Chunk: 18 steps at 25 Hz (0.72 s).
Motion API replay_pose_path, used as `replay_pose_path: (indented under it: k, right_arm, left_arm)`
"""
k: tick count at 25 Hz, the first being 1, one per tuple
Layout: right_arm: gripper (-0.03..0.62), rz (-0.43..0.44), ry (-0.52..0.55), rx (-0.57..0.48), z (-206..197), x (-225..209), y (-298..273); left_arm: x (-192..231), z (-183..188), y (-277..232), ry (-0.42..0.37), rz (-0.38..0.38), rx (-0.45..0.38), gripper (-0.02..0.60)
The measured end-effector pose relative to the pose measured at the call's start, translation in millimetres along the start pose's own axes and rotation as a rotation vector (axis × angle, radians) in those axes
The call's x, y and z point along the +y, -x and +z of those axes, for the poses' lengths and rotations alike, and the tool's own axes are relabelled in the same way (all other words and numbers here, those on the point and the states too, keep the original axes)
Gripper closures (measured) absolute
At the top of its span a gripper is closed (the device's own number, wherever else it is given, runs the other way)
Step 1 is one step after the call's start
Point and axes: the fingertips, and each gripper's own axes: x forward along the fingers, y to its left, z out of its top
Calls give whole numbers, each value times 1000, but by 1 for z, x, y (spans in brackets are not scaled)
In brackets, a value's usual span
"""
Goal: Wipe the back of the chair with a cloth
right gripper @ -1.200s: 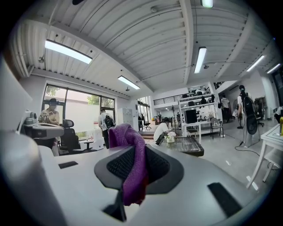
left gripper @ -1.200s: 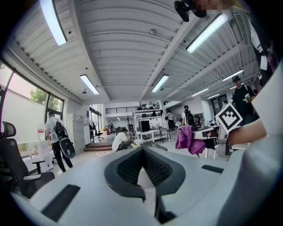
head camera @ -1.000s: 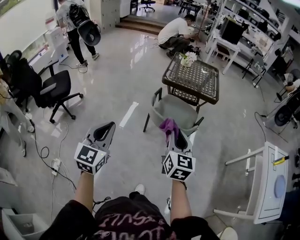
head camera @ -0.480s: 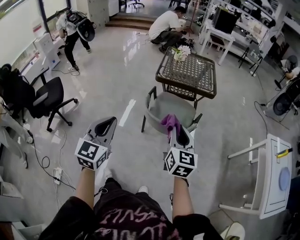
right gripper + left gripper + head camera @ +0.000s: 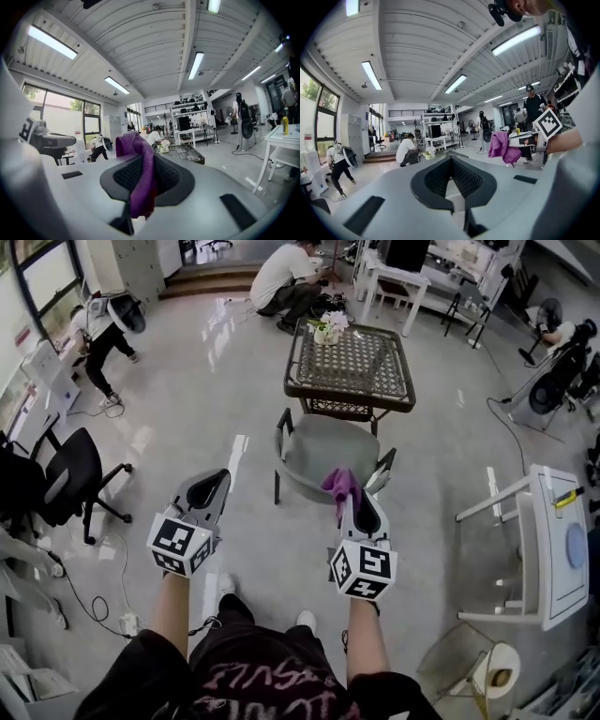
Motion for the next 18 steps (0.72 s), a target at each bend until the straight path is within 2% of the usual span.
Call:
replay_pose_path:
  k: [5,9,18]
  right_arm:
    - [520,-102,23,0,2,13,-5]
    - [520,-176,17,-25,3,17,-12]
    - [520,-234,33,-49,-25,21,-26]
  left_arm:
    - [31,-21,-24,46,-84,5,572]
    - [41,-32,-43,23,-156,2,572]
    - [43,-73,-75,-16,-241,14,572]
